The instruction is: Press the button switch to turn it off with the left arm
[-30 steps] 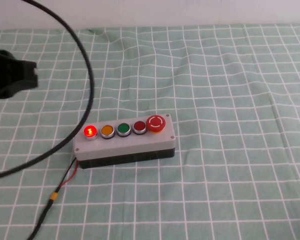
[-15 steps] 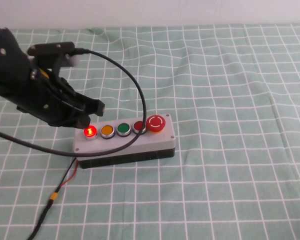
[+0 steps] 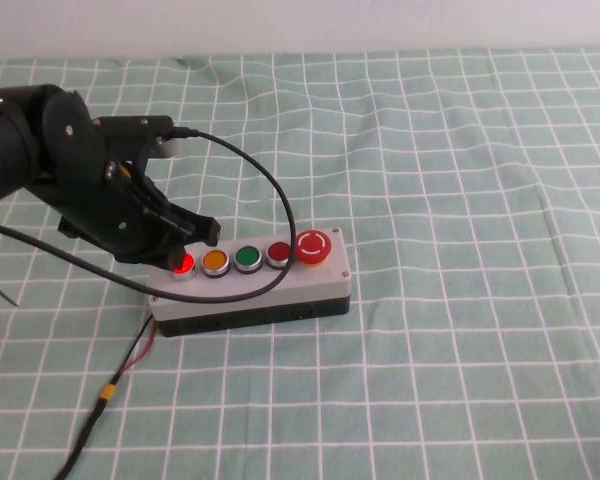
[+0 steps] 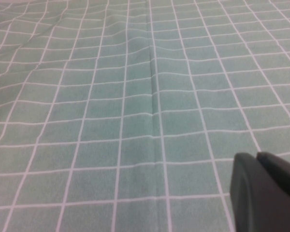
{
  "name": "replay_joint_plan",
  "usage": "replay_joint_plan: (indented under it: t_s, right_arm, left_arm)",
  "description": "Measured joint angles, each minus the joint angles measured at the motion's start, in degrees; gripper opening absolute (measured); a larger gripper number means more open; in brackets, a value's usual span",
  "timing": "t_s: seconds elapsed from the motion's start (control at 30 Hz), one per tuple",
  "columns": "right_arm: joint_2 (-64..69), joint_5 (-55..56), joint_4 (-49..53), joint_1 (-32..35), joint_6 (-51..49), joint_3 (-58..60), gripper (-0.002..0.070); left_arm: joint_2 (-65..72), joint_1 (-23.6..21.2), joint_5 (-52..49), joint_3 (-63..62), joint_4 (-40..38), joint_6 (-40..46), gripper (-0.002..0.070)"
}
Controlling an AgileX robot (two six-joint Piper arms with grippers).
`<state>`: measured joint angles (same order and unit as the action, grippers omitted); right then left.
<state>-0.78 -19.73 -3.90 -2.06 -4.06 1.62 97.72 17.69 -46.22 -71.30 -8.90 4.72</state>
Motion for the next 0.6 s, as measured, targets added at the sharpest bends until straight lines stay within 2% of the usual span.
replay_joint_plan:
  t_s: [0.3,0.6]
  right_arm:
    - [0.0,0.0,0.0,0.0,0.0,0.0,-0.0016]
    - [0.0,0.0,0.0,0.0,0.0,0.0,-0.0016]
  left_arm:
    - [-2.2,0.0,-3.0,-3.2,0.2,0.0,-0.0003]
    - [-22.1,0.0,-5.0,-8.7,0.2,-0.5,-0.0003]
